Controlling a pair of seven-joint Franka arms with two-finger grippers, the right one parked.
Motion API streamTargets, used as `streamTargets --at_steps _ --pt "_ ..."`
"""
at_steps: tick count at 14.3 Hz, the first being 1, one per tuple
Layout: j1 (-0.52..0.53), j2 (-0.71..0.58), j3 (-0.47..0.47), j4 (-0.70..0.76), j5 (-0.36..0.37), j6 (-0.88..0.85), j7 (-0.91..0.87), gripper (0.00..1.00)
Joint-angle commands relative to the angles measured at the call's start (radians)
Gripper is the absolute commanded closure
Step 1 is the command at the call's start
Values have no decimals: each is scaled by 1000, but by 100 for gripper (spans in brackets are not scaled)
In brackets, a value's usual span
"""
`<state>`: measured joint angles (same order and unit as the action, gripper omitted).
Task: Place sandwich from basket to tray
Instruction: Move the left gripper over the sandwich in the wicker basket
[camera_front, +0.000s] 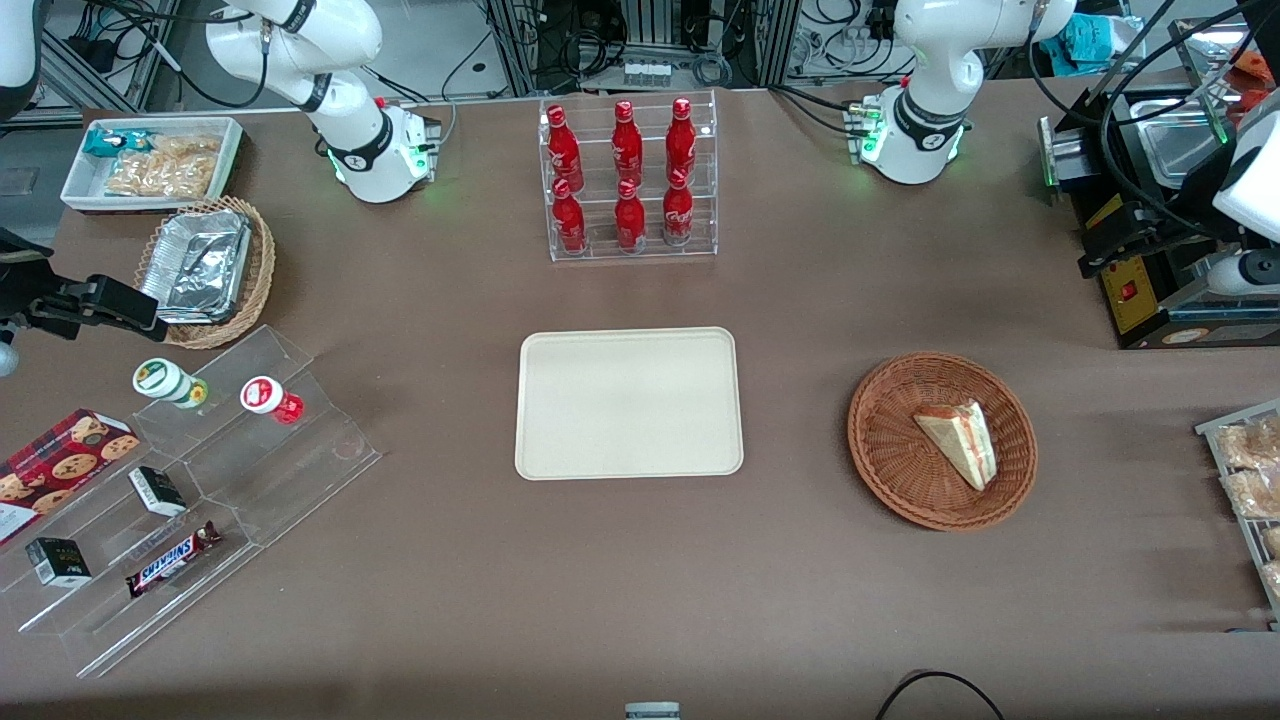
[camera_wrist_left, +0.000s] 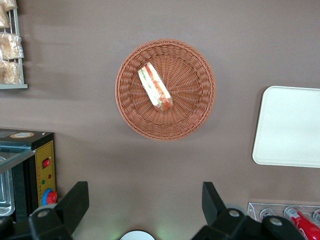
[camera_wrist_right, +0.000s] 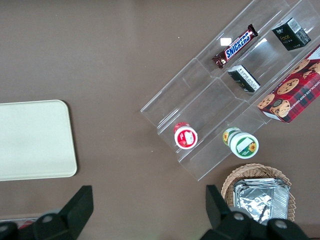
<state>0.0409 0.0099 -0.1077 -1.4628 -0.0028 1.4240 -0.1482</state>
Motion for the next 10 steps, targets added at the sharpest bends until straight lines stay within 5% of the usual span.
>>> streamTargets --at_steps 1,5,10 --pt "8 2 -7 7 14 -10 16 0" --pt "8 12 -7 9 12 -4 -25 0" --pt "5 102 -9 -51 15 32 -442 0"
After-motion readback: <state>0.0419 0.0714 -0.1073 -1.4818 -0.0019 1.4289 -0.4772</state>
